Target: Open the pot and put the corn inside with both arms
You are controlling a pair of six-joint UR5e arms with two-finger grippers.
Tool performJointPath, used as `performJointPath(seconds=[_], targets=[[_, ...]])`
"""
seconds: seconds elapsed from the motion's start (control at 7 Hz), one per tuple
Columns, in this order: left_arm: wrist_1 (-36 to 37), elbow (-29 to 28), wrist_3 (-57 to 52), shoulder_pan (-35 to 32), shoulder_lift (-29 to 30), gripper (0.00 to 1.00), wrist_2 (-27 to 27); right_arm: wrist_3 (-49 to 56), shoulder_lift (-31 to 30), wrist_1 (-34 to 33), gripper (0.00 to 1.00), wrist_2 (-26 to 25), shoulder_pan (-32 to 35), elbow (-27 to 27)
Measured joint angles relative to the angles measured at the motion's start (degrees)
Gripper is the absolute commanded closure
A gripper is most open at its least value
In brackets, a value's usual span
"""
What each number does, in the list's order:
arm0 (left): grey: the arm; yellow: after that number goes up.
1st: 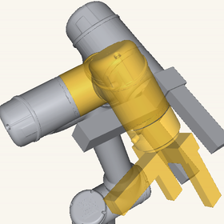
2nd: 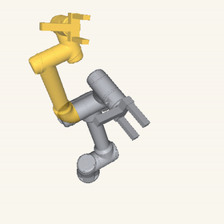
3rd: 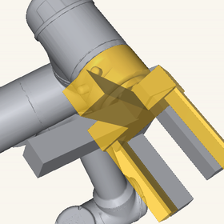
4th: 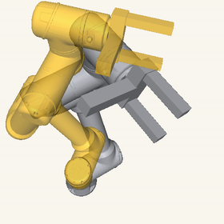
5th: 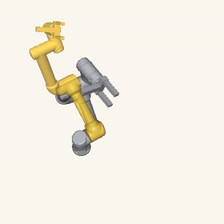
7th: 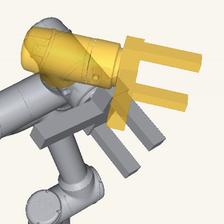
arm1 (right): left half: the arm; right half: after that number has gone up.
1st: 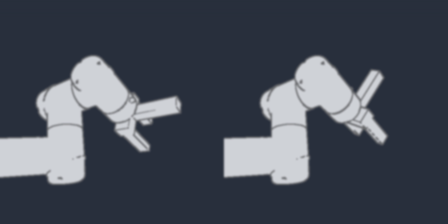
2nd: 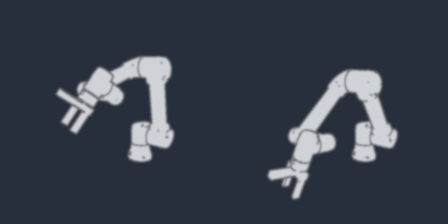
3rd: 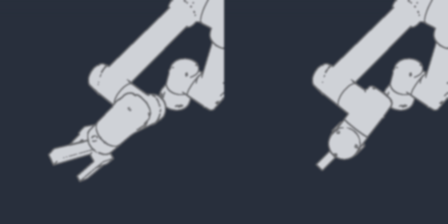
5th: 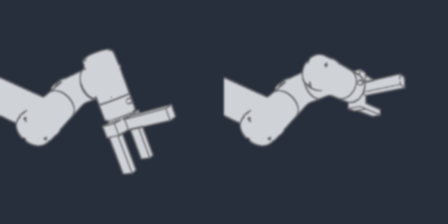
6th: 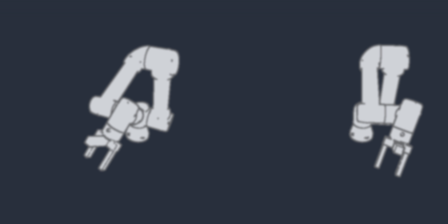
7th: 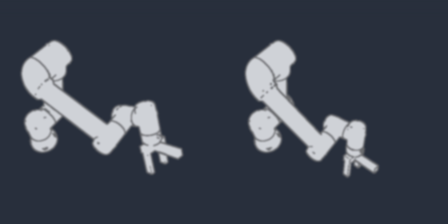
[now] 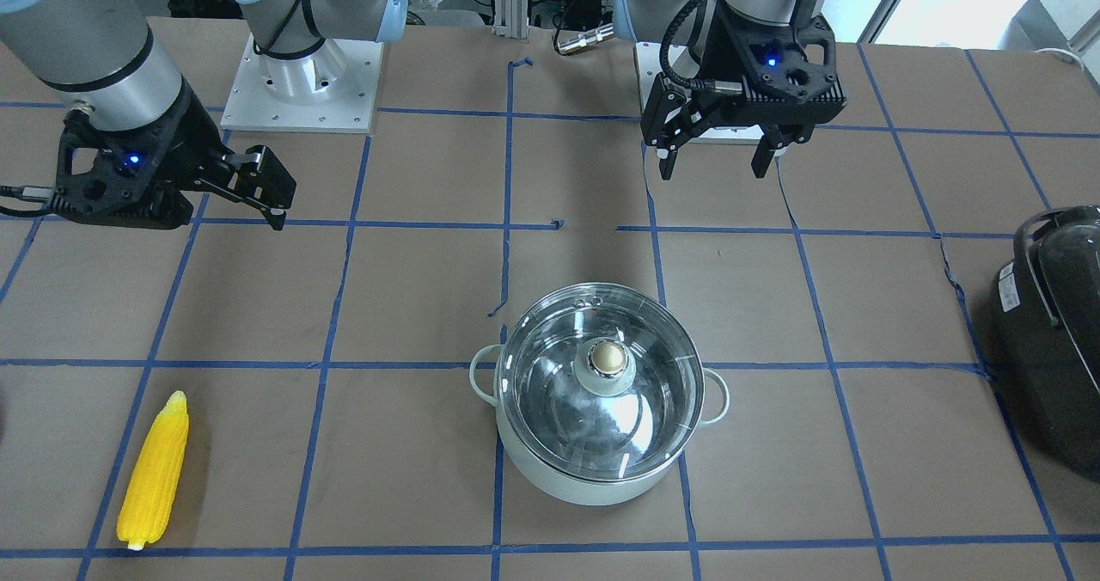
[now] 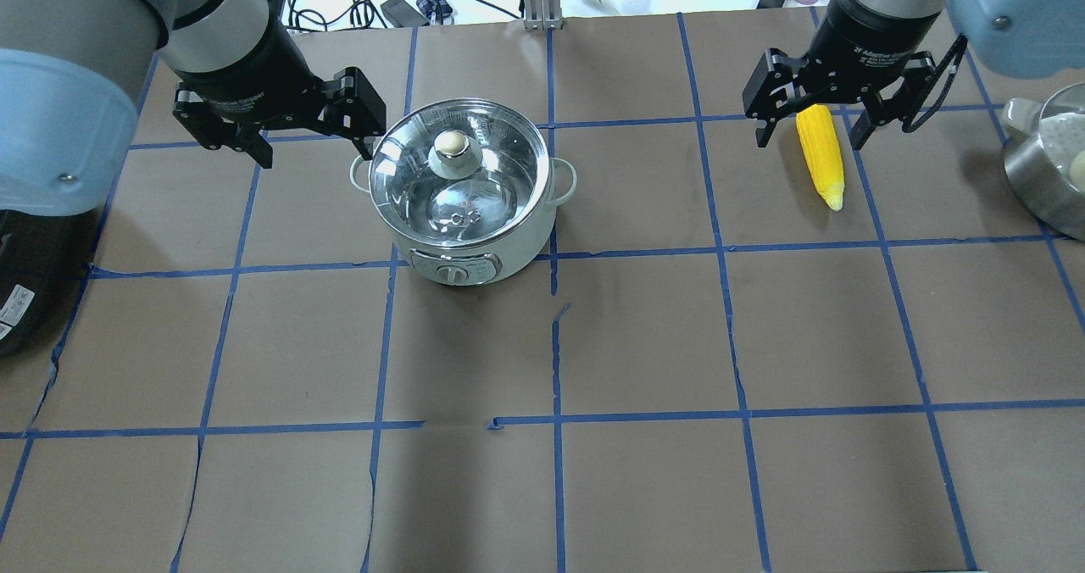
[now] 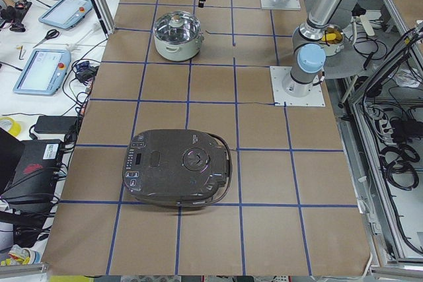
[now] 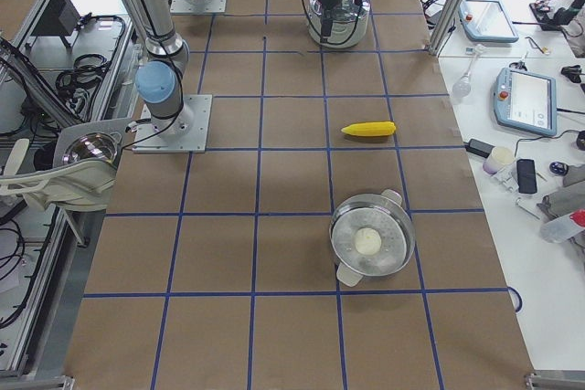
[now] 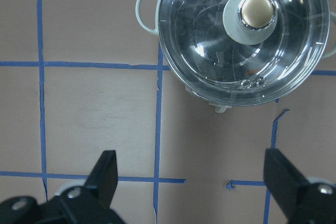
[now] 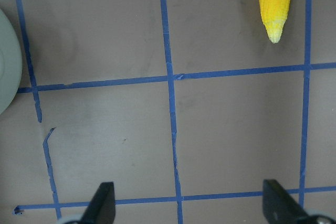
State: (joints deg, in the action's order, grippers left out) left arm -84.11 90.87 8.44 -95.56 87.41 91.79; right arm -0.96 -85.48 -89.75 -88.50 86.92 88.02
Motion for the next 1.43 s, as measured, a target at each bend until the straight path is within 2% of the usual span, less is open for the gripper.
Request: performJointPath(seconds=[1.43], targets=[[-0.43, 0.09, 0.00, -0.04, -0.57, 0.00, 0.10, -0.13, 0.49, -2.34, 0.00, -0.02, 0.01, 0.45]])
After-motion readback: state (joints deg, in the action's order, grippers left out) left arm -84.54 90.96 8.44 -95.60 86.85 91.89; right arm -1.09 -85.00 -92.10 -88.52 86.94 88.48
